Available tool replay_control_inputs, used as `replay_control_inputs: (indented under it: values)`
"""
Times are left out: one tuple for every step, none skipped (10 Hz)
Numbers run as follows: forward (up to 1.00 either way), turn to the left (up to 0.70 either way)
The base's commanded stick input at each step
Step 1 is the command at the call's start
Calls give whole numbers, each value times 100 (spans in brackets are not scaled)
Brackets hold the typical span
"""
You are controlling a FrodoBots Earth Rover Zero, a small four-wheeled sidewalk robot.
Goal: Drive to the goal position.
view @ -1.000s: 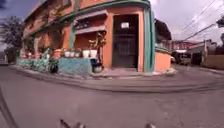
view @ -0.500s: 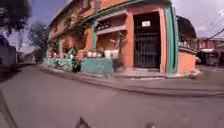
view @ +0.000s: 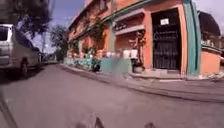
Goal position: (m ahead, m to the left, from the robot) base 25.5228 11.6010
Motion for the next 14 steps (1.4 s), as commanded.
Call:
replay_control_inputs:
  values:
    - [0, 0]
    - [31, 0]
    - [100, 0]
    - [100, 0]
    - [100, 0]
    - [100, 0]
    - [100, 0]
    - [100, 0]
    - [100, 0]
    - [100, 0]
    - [100, 0]
    - [100, 0]
    - [100, 0]
    - [100, 0]
